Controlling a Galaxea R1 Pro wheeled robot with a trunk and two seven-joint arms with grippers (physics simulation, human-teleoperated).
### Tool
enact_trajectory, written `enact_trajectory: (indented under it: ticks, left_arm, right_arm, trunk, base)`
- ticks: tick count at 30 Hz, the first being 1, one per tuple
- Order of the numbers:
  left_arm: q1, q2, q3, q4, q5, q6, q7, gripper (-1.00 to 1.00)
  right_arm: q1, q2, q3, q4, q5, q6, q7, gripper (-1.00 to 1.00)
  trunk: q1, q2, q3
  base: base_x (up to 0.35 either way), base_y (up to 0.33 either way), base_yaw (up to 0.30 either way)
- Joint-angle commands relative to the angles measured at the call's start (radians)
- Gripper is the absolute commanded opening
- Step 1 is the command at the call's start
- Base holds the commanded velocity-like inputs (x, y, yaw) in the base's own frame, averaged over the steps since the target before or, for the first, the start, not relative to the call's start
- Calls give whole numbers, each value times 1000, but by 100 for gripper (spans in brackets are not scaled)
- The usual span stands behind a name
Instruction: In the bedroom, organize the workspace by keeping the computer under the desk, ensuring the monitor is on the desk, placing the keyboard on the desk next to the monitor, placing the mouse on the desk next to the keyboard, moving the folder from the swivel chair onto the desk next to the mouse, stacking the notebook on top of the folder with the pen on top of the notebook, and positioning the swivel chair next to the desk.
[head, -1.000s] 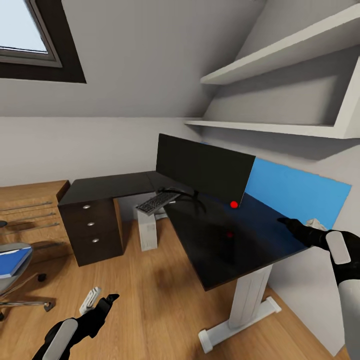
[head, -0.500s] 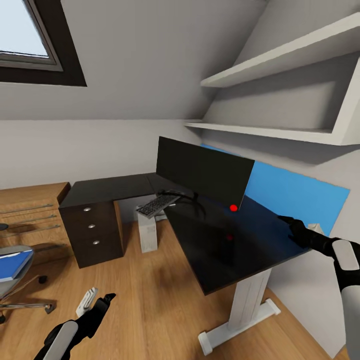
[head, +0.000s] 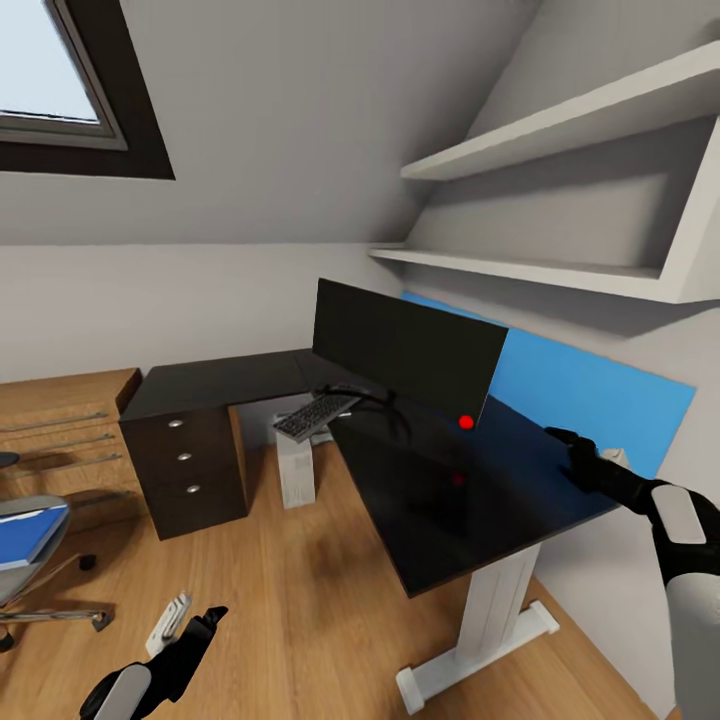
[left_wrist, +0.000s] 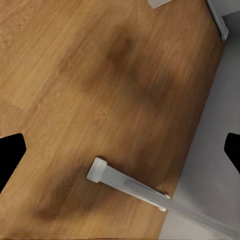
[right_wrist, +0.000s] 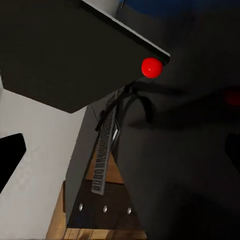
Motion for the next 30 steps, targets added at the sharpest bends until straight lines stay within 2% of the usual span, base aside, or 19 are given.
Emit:
enact_trajectory:
  ticks: [1,4,5,6,7,11,13,16,18,19,22,26,30]
  left_arm:
    - [1,0,1,-2,11,5,8,100]
    - [3,0,0,-3,11,5,8,100]
    - [6,10,4,-2,11,11,3,100]
    - [6,11,4,0,11,12,4,100]
    - [8,15,7,4,10,14,4,100]
    - [11,16,8,6,10,14,18,100]
    - [23,18,11,-2,10,11,76,100]
    - [38,24,14,-6,11,9,94,100]
    - [44,28,14,-8,15,11,104,100]
    - [48,30,14,-9,18,12,110,100]
    - [51,32,15,-10,21,12,114,100]
    - [53,34,12,-11,22,15,112,100]
    - [54,34,6,-8,15,14,117,100]
  right_arm:
    - [-1,1,-7,0,-4,5,6,100]
    - [-1,3,-13,0,-21,5,5,100]
    - [-1,4,-27,1,-38,5,5,100]
    - [-1,4,-29,2,-38,5,5,100]
    - [-2,2,-45,43,-38,4,4,100]
    - [-10,-3,-61,145,-38,-8,4,100]
    - [-26,-8,-67,225,-32,-40,3,100]
    - [-39,-10,-67,245,-29,-50,-23,100]
    - [-48,-9,-66,256,-28,-59,-66,100]
    - [-54,-8,-68,264,-31,-80,-114,100]
    - [-59,-7,-70,270,-36,-108,-163,100]
    - [-60,-3,-71,266,-39,-127,-191,100]
    - [-61,-1,-68,265,-40,-141,-176,100]
  trunk:
    - [-4,7,2]
    - [-15,28,11]
    - [-19,35,15]
    - [-23,42,18]
    - [-27,49,21]
    - [-42,77,33]
    - [-50,91,40]
    - [-61,112,49]
    - [-69,126,55]
    - [-69,126,55]
    - [-69,126,55]
    - [-69,126,55]
    - [-69,126,55]
  base:
    - [0,0,0]
    - [0,0,0]
    - [0,0,0]
    - [0,0,0]
    - [0,0,0]
    - [0,0,0]
    - [0,0,0]
    - [0,0,0]
    - [0,0,0]
    - [0,0,0]
    - [0,0,0]
    - [3,-1,0]
    - [98,-67,0]
